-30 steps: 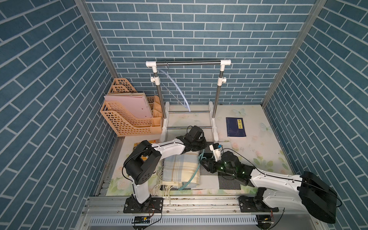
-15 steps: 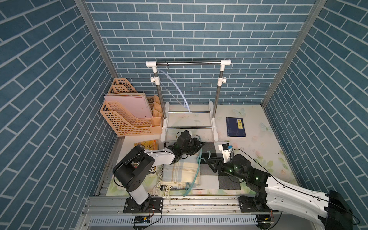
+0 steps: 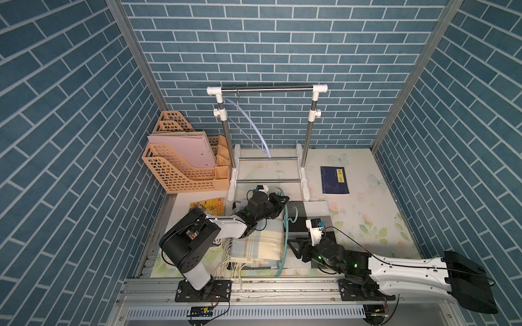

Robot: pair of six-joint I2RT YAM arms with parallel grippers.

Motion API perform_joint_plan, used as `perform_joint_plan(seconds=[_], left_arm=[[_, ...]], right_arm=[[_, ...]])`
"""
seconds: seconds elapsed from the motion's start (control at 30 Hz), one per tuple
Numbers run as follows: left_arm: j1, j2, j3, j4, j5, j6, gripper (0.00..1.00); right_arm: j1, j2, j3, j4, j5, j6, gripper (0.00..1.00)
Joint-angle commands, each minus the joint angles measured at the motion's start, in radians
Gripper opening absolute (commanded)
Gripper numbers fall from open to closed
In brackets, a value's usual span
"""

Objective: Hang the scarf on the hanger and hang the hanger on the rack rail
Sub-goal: Place the hanger at the clothesline.

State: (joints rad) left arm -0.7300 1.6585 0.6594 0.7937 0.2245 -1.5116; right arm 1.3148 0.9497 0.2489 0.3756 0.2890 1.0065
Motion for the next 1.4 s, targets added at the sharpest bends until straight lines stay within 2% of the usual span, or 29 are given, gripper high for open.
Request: perform_joint_plan(seconds=[0.0,0.27,0.7,1.1,1.27,1.37], left_arm=[[-0.010,-0.010,0.022,0.017,-0.054,-0.019,0.00],[-0.029,0.019,0.096,-0.114,-0.141,-0.022,0.00],[-0.055,0.085,0.183,-0.211,-0.217,-0.025,0.00],[-0.060,0.081,0.195,-0.228,-0.228,-0.026,0.00],[-0.062,0.068,0.185,-0.231,-0.235,-0.027,0.00],[-0.063,0.059,0.181,-0.236,-0.235,-0.027,0.00]], right_arm=[[0.012,-0.007,-0.013,0.062,0.048,0.040,0.60],[0.023,-0.014,-0.069,0.039,-0.033,0.127,0.61],[0.069,0.096,-0.023,0.021,-0.011,0.155,0.59],[0.071,0.169,0.030,0.003,0.009,0.153,0.41],[0.070,0.167,0.036,-0.020,0.104,0.174,0.36],[0.070,0.169,0.034,-0.008,0.145,0.186,0.29]])
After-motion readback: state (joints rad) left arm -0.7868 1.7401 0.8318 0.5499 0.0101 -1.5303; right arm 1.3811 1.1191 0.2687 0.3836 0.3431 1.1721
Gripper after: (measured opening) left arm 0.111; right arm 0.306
